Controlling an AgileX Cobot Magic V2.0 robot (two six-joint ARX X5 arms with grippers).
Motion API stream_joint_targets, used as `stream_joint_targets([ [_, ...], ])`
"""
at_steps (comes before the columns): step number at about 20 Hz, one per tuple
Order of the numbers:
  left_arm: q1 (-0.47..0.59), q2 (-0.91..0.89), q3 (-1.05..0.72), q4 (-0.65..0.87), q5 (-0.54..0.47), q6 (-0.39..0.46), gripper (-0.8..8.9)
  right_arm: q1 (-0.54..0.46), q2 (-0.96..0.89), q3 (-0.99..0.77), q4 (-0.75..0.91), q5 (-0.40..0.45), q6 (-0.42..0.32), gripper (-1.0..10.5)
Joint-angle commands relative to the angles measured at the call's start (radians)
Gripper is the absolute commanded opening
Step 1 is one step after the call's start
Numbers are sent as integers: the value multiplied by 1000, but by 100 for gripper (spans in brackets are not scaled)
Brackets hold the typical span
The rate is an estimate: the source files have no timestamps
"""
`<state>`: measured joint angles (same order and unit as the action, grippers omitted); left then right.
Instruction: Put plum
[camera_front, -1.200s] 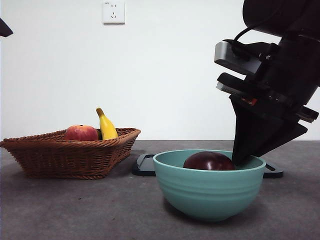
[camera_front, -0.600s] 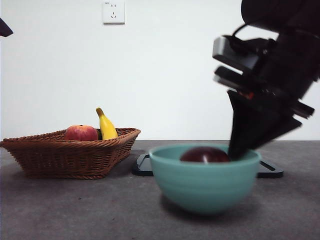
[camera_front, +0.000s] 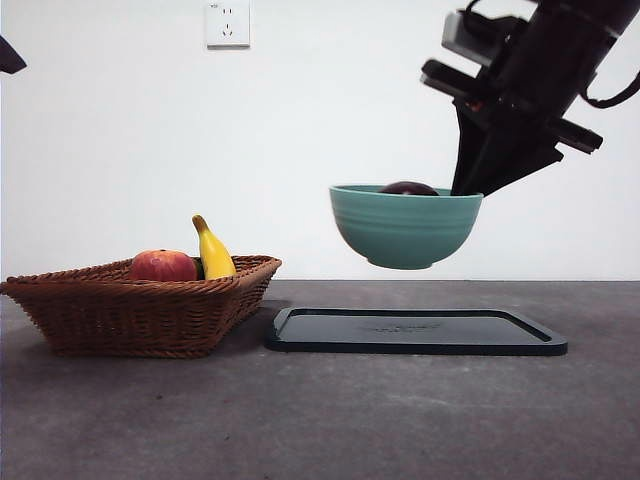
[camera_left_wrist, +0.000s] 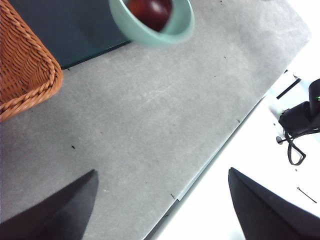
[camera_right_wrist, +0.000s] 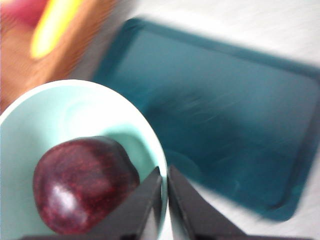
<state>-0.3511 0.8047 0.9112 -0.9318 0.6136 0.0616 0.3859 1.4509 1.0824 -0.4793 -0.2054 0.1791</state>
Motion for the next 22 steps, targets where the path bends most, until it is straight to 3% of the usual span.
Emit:
stream_joint_targets([
  [1,-5,4,11,11,9,2,403,-22,83,81,4,-3,-31,11],
  [10,-4,4,11,11,9,2,403,-76,345,197,76,-3,-40,11],
  [20,-5,4,11,11,9,2,403,-75,361,197,72,-3,-42,12],
  [22,-5,4,11,11,9,1,403,-74,361,197,62,-3,-41,67],
])
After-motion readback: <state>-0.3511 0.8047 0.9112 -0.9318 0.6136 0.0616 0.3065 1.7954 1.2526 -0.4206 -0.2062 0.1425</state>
